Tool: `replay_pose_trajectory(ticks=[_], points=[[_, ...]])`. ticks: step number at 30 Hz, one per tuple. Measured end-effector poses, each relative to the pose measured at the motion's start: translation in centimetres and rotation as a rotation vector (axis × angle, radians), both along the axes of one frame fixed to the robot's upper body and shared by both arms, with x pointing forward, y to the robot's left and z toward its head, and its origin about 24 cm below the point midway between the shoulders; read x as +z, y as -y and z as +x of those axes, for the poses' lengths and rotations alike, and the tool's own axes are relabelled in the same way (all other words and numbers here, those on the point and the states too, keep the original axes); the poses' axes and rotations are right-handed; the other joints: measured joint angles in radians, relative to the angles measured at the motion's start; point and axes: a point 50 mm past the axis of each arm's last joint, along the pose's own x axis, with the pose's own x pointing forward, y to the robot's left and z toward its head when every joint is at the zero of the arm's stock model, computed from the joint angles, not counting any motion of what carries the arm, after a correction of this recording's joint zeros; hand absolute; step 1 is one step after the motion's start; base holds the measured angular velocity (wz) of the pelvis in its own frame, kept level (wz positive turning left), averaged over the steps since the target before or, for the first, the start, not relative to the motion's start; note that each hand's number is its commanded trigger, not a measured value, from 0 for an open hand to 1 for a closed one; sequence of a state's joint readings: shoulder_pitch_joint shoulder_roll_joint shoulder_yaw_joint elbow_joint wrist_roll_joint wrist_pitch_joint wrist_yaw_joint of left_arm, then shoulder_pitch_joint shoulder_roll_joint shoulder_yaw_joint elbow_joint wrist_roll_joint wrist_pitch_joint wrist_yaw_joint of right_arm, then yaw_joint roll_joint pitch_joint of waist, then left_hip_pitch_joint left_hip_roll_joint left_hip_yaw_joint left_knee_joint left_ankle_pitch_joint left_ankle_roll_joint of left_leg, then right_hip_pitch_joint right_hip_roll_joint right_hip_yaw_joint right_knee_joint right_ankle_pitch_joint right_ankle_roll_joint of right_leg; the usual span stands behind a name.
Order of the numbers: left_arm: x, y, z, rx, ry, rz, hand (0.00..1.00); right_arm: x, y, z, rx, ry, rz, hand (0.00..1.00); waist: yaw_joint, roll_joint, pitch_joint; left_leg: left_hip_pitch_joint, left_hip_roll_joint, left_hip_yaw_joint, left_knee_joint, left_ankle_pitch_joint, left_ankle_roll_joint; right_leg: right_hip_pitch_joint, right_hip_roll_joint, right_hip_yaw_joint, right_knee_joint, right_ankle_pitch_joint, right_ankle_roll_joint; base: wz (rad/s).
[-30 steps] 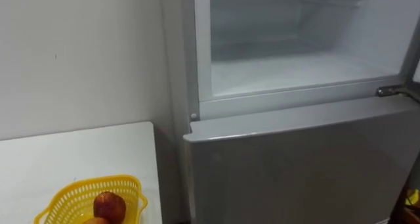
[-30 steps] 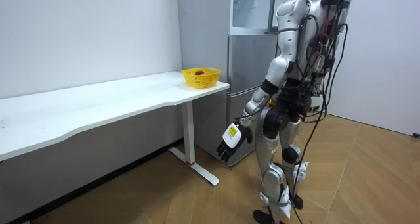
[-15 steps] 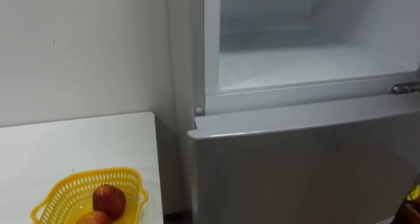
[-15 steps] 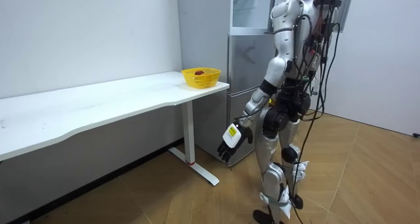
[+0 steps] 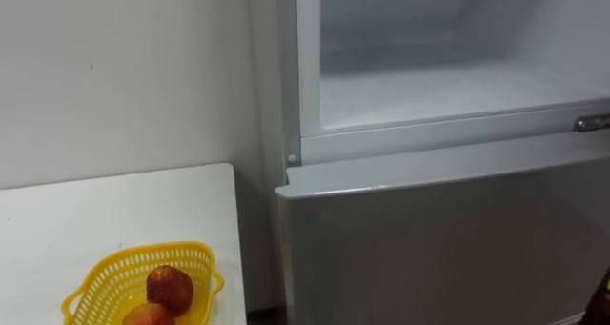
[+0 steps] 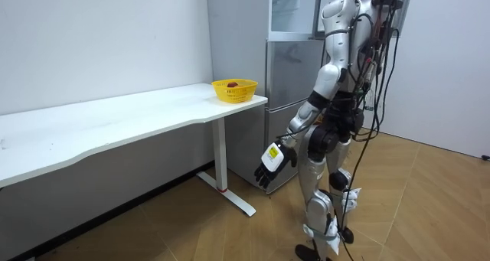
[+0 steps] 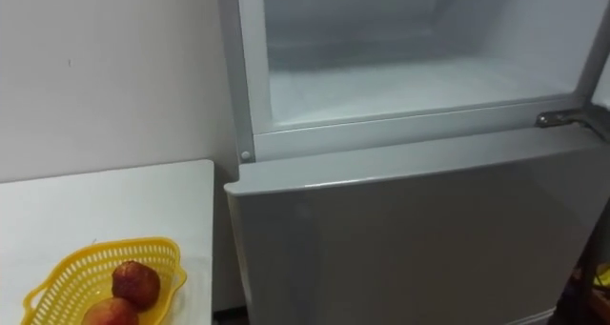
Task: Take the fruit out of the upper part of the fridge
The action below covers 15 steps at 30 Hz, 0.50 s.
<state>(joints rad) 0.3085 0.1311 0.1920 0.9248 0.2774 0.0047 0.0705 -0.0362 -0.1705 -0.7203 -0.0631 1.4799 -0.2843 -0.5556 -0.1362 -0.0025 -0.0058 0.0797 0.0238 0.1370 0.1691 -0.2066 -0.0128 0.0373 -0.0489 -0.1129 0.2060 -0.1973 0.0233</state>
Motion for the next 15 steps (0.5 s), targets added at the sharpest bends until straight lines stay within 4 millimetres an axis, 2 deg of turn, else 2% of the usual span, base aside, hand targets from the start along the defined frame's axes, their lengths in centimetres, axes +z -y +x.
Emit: replay_pose_trajectory(ticks=[15], points=[[-0.40,0.40,-0.73,0.007,-0.027,-0.021,0.00,0.41,0.29,-0.30,-0.031,0.017,-0.008,0.00,-0.009,-0.008,0.0045,0.002,0.000,0.003,-0.003,0.000,0.000,0.012,-0.001,0.001,0.000,0.001,0.000,0.00]])
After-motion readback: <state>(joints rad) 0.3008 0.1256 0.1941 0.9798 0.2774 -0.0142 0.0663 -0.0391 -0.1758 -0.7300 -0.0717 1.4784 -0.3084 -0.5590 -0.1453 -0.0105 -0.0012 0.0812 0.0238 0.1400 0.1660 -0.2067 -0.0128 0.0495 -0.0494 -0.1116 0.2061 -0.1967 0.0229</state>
